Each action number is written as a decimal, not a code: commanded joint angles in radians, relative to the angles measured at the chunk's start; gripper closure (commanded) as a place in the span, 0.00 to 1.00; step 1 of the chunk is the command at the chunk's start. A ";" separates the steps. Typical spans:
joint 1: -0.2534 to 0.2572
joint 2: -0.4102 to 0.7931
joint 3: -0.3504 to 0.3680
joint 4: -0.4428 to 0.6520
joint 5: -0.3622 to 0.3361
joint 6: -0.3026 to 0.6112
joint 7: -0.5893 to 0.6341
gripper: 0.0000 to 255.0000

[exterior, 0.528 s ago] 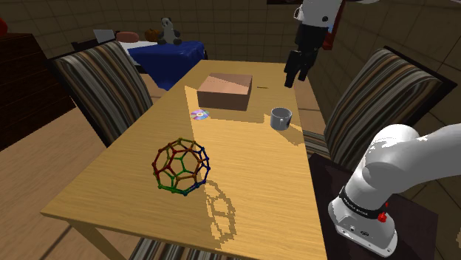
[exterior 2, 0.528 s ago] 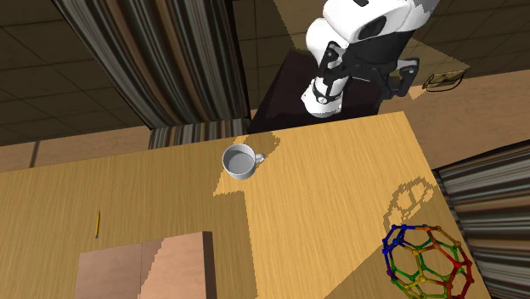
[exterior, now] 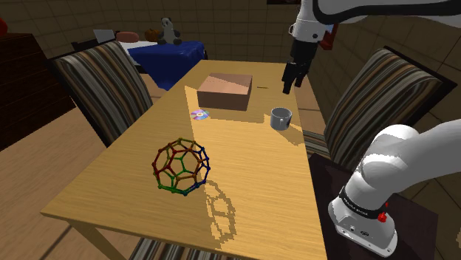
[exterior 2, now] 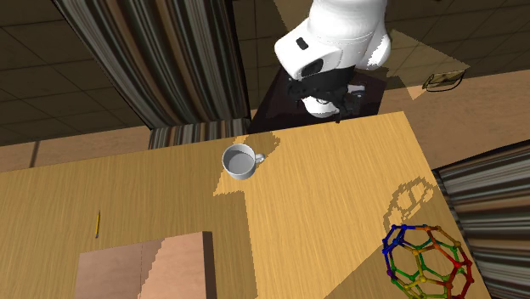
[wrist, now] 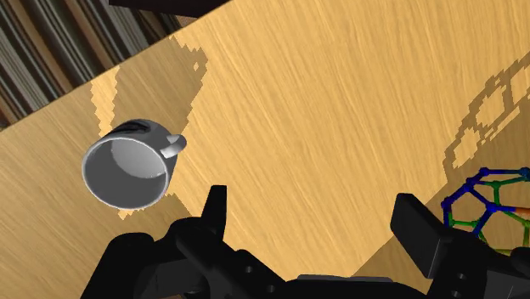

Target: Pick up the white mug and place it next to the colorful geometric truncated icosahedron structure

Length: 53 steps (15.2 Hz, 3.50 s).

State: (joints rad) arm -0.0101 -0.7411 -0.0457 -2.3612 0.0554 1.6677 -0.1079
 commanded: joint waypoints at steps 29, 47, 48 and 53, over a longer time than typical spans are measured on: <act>-0.087 0.743 -0.311 0.066 -0.037 0.566 -0.484 0.00; -0.087 0.756 -0.311 0.056 -0.031 0.588 -0.488 1.00; -0.087 0.756 -0.311 0.056 -0.031 0.588 -0.488 1.00; -0.087 0.721 -0.310 0.078 -0.047 0.534 -0.476 1.00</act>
State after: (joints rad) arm -0.0964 -0.0096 -0.3557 -2.2878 0.0129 2.2159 -0.5863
